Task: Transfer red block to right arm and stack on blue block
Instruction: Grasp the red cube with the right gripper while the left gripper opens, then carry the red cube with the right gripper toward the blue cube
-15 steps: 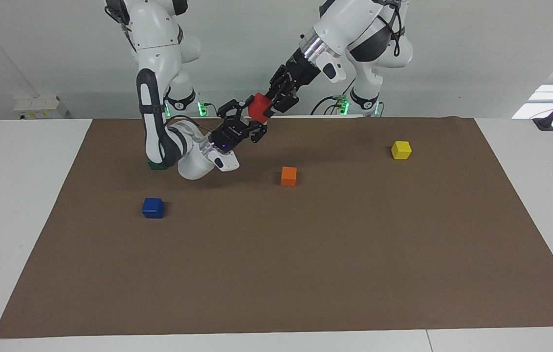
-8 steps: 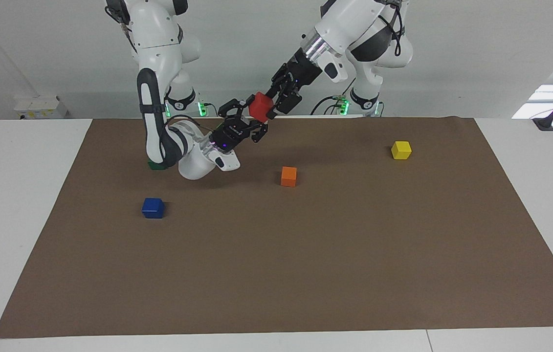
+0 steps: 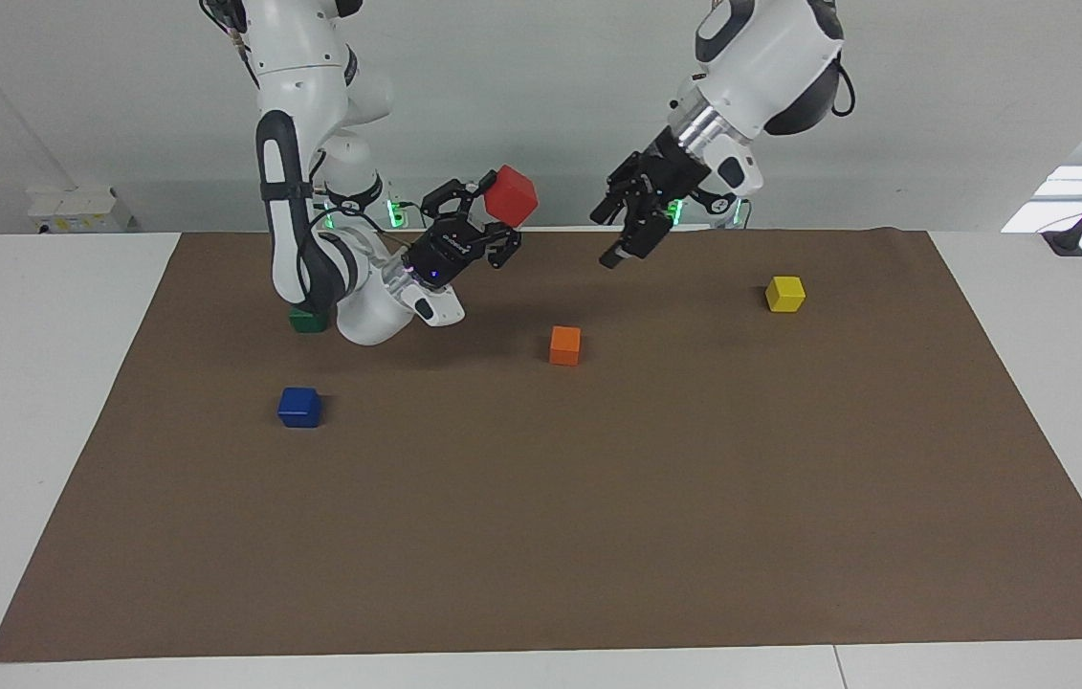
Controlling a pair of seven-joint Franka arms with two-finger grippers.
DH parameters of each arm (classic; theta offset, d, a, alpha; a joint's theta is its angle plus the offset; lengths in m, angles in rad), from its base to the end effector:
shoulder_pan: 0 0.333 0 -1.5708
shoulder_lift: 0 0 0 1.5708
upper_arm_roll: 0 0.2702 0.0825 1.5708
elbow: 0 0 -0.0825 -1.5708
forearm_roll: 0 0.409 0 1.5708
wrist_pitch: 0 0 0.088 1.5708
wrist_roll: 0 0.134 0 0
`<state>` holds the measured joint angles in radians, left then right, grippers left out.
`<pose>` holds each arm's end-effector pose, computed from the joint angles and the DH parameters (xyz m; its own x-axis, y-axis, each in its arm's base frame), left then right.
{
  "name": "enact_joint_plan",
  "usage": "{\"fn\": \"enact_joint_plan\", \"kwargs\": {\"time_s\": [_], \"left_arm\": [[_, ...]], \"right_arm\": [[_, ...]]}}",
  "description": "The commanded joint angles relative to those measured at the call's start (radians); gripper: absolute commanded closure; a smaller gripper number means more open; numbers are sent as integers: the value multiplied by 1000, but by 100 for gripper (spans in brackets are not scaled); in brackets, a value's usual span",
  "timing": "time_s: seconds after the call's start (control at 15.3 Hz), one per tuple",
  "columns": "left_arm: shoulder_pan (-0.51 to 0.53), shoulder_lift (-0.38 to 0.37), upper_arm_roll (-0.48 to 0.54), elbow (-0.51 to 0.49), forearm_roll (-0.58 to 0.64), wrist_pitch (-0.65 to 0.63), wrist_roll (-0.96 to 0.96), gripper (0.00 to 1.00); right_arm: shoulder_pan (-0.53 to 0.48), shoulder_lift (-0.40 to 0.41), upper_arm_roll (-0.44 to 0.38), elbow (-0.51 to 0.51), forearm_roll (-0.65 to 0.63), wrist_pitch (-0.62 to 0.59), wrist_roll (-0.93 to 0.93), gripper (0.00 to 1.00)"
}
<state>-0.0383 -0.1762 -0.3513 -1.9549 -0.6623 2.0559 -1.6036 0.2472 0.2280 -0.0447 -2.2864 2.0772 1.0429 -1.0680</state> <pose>0.5136 -0.2710 0.5117 0.1532 0.8160 -0.5574 0.9835 -0.0712 0.1661 0.4772 0.2415 0.3322 0.9828 -0.0124 0.1841 0.1470 0.6555 -0.7407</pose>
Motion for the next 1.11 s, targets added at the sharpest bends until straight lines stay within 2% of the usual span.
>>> {"fn": "enact_joint_plan", "kwargs": {"time_s": [0.0, 0.13, 0.26, 0.39, 0.52, 0.65, 0.78, 0.91, 1.04], "left_arm": [[122, -22, -8, -32, 97, -54, 266, 0], [142, 23, -6, -13, 203, -43, 507, 0], [202, 98, -8, 60, 342, -78, 730, 0], [224, 218, -8, 201, 487, -164, 874, 0], [222, 370, -8, 388, 626, -268, 951, 0], [219, 440, -12, 482, 740, -345, 1034, 0], [224, 495, -9, 606, 783, -446, 1173, 0], [224, 555, -8, 753, 818, -605, 1313, 0], [204, 549, -14, 774, 891, -635, 1357, 0]], "right_arm": [[-116, -141, 2, -8, -190, 151, 112, 100], [-186, -241, 2, -5, -299, 238, 225, 100], [-241, -295, 0, 18, -411, 259, 304, 100], [-305, -340, -1, 71, -571, 269, 388, 100], [-353, -380, -3, 164, -821, 317, 491, 100], [-370, -387, -3, 279, -1062, 338, 561, 100], [-371, -384, -1, 361, -1271, 339, 621, 100], [-358, -384, 2, 387, -1405, 411, 692, 100], [-330, -383, 14, 398, -1564, 511, 749, 100]]}}
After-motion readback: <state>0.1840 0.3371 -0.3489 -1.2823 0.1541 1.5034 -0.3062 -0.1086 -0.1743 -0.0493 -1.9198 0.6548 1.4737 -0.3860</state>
